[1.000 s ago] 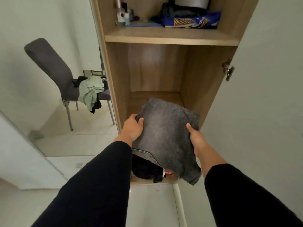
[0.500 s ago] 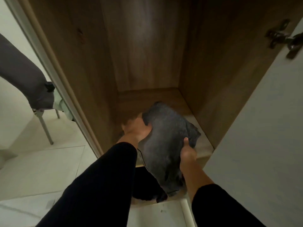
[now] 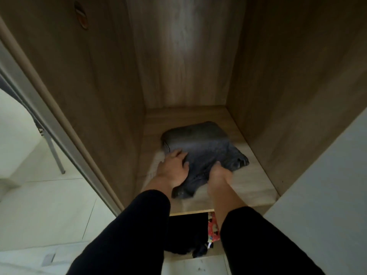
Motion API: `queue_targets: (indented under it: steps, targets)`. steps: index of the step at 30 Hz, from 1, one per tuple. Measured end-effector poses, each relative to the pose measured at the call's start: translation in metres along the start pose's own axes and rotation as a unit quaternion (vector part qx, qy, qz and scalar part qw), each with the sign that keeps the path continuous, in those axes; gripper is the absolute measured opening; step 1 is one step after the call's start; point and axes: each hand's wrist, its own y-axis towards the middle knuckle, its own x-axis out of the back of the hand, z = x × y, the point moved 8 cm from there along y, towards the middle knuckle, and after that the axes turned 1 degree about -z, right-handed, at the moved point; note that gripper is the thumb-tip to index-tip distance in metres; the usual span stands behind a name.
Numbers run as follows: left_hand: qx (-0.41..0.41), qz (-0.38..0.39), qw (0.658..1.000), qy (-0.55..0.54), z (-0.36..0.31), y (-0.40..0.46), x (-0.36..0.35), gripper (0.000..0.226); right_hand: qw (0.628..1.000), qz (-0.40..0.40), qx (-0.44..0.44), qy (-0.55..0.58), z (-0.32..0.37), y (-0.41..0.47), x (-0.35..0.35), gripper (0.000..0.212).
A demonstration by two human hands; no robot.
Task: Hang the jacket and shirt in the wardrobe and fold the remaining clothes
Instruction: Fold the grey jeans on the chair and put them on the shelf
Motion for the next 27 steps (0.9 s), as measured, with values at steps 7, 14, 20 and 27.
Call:
queue_targets:
  steps: [7,14,20,27]
  targets:
    - [-0.120,-0.070,0.981,0.133,-0.003,-0.031,-0.022,0.072,0.709,-0.084,0.527,-0.461,0.056,-0.018,0.005,0.040]
    - [-0.090,-0.040,0.969,0.226,0.026,0.027,-0.026,0.062,0.639,0.012,0.557,-0.531,0.056,0.014,-0.030,0.057]
    - [0.009,-0.008,0.983,0.184,0.047,0.097,-0.023,0.069,0.644,0.109,0.477,-0.589,0.074,0.060,-0.087,0.067]
    - [0.021,-0.054,0.983,0.174,0.067,0.154,-0.021,0.071,0.649,0.110,0.472,-0.586,0.092,0.092,-0.129,0.071]
